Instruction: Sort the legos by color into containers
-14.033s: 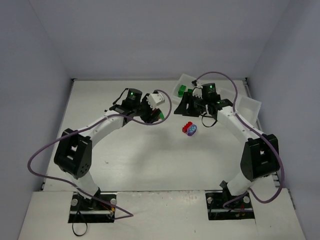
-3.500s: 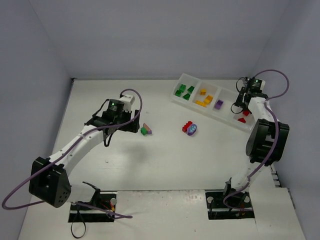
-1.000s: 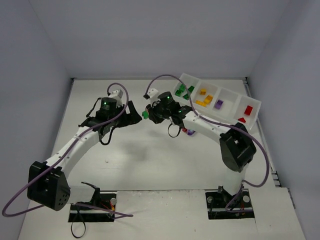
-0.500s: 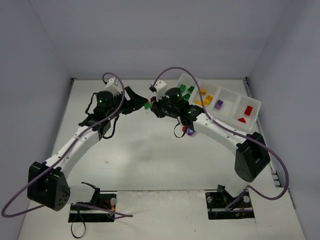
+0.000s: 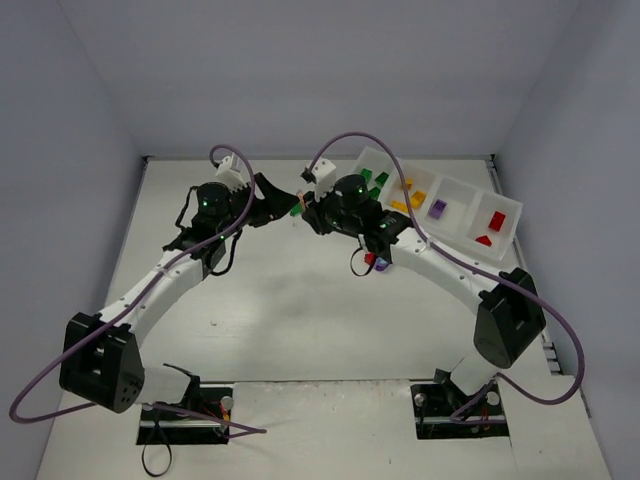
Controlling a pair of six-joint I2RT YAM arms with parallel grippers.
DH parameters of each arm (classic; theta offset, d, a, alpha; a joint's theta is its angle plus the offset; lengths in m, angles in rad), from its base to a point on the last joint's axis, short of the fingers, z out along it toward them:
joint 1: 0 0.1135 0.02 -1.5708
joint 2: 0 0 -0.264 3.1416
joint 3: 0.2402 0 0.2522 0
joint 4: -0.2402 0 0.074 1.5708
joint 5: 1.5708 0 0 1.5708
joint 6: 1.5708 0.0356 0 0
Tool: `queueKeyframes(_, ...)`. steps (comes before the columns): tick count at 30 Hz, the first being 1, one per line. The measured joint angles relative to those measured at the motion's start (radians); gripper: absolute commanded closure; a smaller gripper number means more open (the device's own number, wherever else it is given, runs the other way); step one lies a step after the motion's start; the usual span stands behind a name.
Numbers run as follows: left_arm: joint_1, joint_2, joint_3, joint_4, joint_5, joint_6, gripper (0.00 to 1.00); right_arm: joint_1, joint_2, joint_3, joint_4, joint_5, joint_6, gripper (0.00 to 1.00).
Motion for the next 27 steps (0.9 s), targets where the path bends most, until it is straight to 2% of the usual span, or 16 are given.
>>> queueKeyframes(9,0.005,0.045,0.0,0.047,0.07,0.012,0.4,-0.014,-0.041,-0.01,0.01,-0.001,0.0,1.0)
queueKeyframes(19,0.013,0.103,0.0,0.172,0.181,-0.008,0.49,-0.02,-0.064,-0.032,0.021,-0.009,0.003,1.0)
queueKeyframes(22,0.012,0.127,0.0,0.204,0.212,-0.027,0.57,-0.02,-0.066,-0.034,0.021,-0.01,0.004,1.0)
queueKeyframes(23,0.013,0.133,0.0,0.214,0.224,-0.032,0.64,-0.02,-0.068,-0.038,0.02,-0.009,0.005,1.0)
queueKeyframes(27,0.013,0.135,-0.002,0.238,0.248,-0.046,0.77,-0.025,-0.07,-0.042,0.021,-0.011,0.008,1.0)
